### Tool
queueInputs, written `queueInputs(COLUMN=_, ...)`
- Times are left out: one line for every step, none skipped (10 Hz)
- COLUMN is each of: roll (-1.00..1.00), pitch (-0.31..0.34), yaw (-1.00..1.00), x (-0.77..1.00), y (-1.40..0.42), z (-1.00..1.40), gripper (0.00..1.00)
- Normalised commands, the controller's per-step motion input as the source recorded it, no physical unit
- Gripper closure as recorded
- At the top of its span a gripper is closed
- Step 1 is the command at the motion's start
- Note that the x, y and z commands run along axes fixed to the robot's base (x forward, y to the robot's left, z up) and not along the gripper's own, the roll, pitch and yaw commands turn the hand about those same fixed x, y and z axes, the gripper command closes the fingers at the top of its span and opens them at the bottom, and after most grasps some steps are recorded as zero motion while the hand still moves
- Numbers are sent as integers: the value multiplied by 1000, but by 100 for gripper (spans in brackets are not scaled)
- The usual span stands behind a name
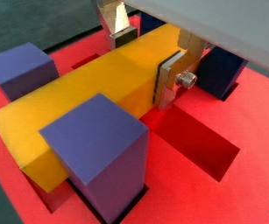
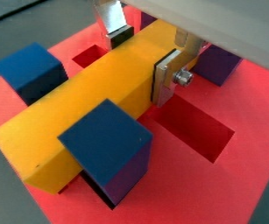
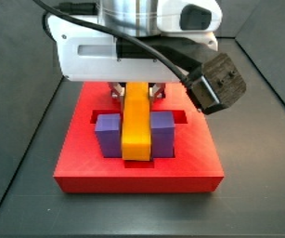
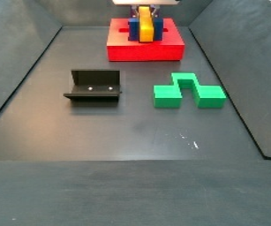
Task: Pick up the yellow object. Move up. Move to above the board. Insert the yellow object.
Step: Insert the yellow object.
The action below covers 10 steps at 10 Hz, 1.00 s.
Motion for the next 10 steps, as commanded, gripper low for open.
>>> queueInputs(roll=70, pitch=0, yaw=66, x=0, y=-60, z=-174, gripper=100)
queueInputs(roll=60, pitch=0, yaw=143, x=57, y=-177, z=-91, gripper=100)
queueInputs(roll=47, pitch=0, yaw=129, x=43, y=-189, z=-103, gripper=100)
queueInputs(roll=76, pitch=0, yaw=54, x=0, y=-86, z=-186, gripper=100)
queueInputs(roll=87, pitch=0, yaw=31, x=0, y=-29, z=-203, gripper=100)
queueInputs(roll=149, pitch=0, yaw=103, x=97, y=0, z=-329, gripper=100)
queueInputs(roll=136, pitch=0, yaw=86, x=123, y=0, z=-311, gripper=100)
queueInputs(roll=73, pitch=0, yaw=74, x=251, y=-74, z=-271, gripper=100)
queueInputs(roll=87, pitch=0, yaw=77, x=351, y=-63, z=-260, gripper=100)
queueInputs(roll=93, pitch=0, yaw=37, x=249, y=-34, z=-249, gripper=100)
